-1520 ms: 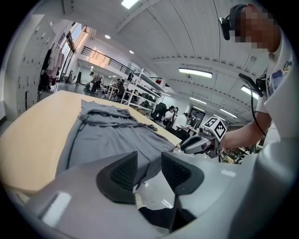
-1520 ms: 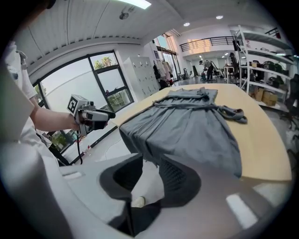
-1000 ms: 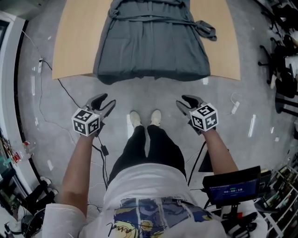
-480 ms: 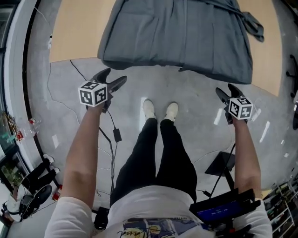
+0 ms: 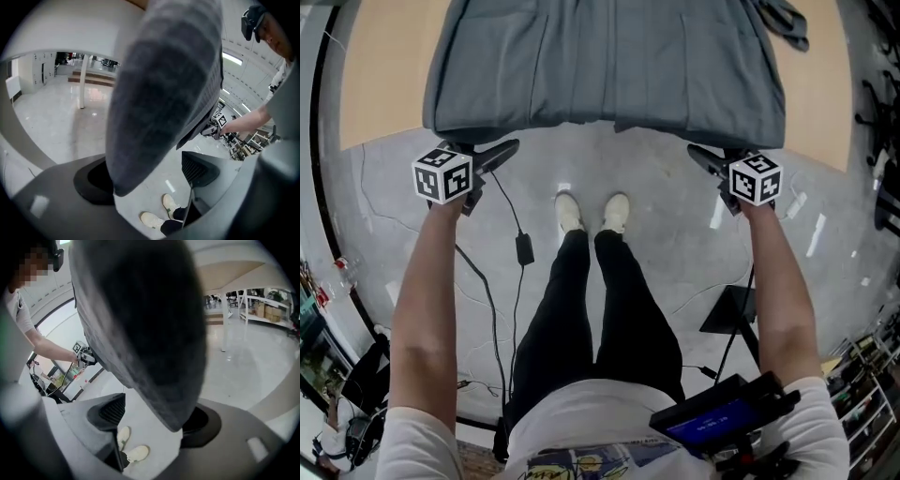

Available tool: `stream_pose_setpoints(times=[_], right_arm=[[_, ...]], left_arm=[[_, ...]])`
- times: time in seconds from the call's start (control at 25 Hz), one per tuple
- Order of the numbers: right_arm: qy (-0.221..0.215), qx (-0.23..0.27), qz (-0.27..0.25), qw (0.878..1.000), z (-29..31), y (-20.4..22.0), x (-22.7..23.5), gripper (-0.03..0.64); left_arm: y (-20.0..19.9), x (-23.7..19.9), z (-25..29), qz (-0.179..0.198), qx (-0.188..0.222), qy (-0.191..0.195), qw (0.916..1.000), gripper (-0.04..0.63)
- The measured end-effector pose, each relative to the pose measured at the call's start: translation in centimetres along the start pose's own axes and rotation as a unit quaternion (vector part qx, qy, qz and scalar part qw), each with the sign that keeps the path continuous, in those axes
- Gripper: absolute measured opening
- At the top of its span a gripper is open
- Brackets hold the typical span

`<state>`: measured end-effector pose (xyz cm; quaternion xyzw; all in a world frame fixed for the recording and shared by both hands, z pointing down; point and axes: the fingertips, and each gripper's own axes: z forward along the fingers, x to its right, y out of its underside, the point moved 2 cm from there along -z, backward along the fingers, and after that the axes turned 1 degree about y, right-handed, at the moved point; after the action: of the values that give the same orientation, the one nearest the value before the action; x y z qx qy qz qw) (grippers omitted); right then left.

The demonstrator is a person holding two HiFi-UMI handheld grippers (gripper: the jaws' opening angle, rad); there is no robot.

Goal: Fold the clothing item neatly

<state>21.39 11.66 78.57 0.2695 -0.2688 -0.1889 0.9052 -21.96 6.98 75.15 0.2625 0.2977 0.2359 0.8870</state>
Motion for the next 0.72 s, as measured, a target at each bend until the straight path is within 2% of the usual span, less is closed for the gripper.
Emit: stream_pose_setpoints(times=[0.12,0.2,0.36,0.44,0.48,0.6,0.72], right_arm=[[-0.016,0.002,-0.003,1.0,0.6,0.2,-0.7,0.329],[-0.027,0.001,-0.004,1.0,0.8,0.3,-1.3,0.283],[-0.031,-0.003,-0.006,1.0,0.0,0.9,-2.3,0.154],[-0.03,0.0,-0.004,1.0,-0.8,1.1,-3.1,0.056],[-0.03,0.002,-0.005,1.0,-1.2,1.2,-3.7,0.032],[-0.028,0.013,-0.008,0.999,-2.5,1.3,-5.3,0.021],[-0.026,0.026,-0.005,0.999,-3.6,1.3,-6.8,0.02]], left_arm=[[-0.3,1.2,1.1,0.012,-0.008,0.026,0.9996,0.436],[-0.2,1.9,1.3,0.014,-0.016,0.047,0.9987,0.375],[0.6,3.7,1.0,0.011,-0.023,0.073,0.997,0.263],[0.7,4.9,0.4,0.009,-0.018,0.087,0.996,0.181],[0.7,5.4,0.1,0.008,-0.013,0.09,0.9958,0.133],[0.6,7.0,-0.8,0.005,-0.001,0.101,0.9949,0.024],[0.9,8.7,-1.4,0.002,-0.002,0.115,0.9933,0.017]])
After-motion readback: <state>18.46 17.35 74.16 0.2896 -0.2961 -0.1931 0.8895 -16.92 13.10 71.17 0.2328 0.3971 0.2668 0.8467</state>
